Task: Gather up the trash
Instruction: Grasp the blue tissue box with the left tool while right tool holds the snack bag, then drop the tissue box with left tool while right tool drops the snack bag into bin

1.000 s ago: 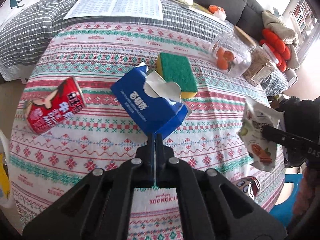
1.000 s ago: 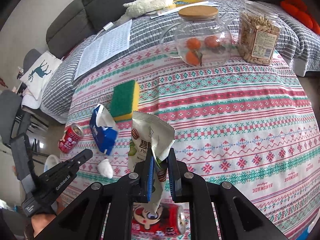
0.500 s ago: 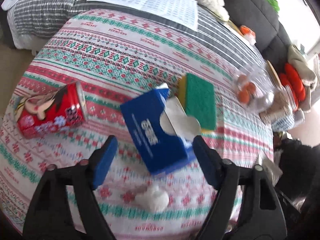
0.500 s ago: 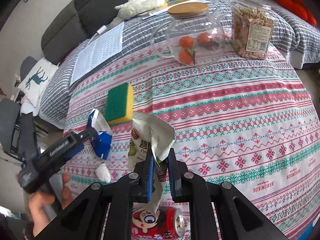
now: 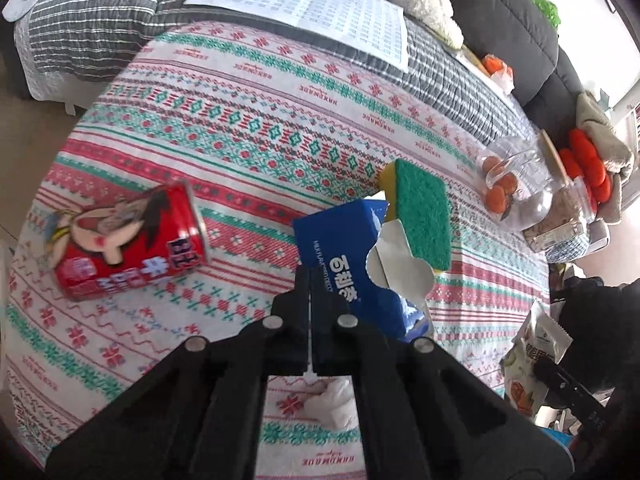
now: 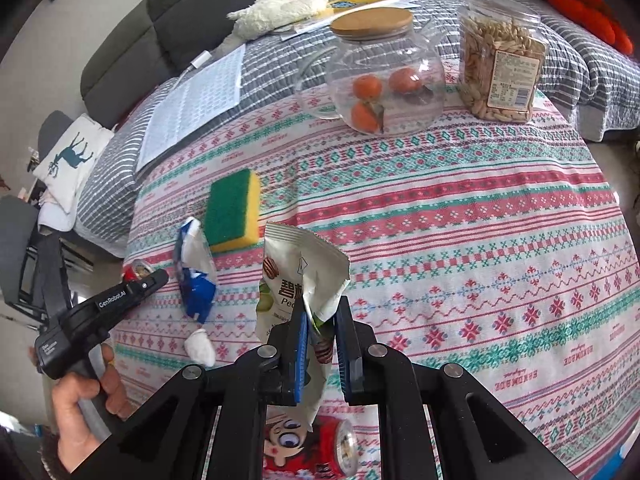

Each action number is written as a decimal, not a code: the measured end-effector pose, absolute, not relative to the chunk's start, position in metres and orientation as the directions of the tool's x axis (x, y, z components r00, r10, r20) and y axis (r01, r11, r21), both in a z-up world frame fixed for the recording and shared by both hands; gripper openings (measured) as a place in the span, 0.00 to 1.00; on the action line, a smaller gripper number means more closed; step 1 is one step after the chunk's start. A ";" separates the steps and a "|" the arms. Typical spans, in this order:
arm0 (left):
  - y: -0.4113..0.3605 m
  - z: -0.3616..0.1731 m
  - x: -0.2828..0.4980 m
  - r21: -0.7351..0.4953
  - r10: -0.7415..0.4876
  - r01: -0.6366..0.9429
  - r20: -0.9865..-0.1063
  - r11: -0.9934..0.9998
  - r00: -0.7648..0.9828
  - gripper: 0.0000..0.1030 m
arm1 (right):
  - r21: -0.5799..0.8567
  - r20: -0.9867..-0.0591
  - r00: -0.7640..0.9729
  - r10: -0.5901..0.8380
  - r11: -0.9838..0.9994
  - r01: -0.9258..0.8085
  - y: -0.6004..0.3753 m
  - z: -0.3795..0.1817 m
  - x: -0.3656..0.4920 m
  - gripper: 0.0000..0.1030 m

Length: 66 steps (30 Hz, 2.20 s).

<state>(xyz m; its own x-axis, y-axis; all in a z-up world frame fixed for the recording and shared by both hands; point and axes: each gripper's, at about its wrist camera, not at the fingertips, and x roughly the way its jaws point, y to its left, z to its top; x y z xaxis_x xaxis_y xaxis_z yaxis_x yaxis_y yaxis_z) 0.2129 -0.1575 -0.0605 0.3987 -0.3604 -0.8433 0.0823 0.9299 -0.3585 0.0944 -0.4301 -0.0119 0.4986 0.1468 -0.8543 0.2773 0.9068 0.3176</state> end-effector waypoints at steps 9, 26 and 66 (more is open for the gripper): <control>-0.174 -0.055 0.213 -0.337 -0.339 0.084 -0.834 0.938 0.435 0.62 | 0.312 -0.858 0.495 0.139 0.906 0.286 -0.431 -0.018 0.089 0.13; -0.175 -0.062 0.216 -0.312 -0.325 0.102 -0.845 0.945 0.424 0.42 | 0.268 -0.876 0.472 0.101 0.915 0.302 -0.442 -0.020 0.094 0.13; 0.142 -0.045 0.155 -0.138 -0.058 -0.125 -0.863 0.982 0.503 0.54 | 0.297 -0.843 0.441 0.308 0.950 -0.095 -0.163 -0.002 0.130 0.13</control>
<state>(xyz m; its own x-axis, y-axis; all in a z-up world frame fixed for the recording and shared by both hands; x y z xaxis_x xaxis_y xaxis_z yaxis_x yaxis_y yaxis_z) 0.1555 0.1420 -0.0447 0.5027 -0.0576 -0.8626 -0.1250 0.9824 -0.1385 0.1303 -0.1627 -0.0018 0.4407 0.3081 -0.8431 -0.0952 0.9500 0.2974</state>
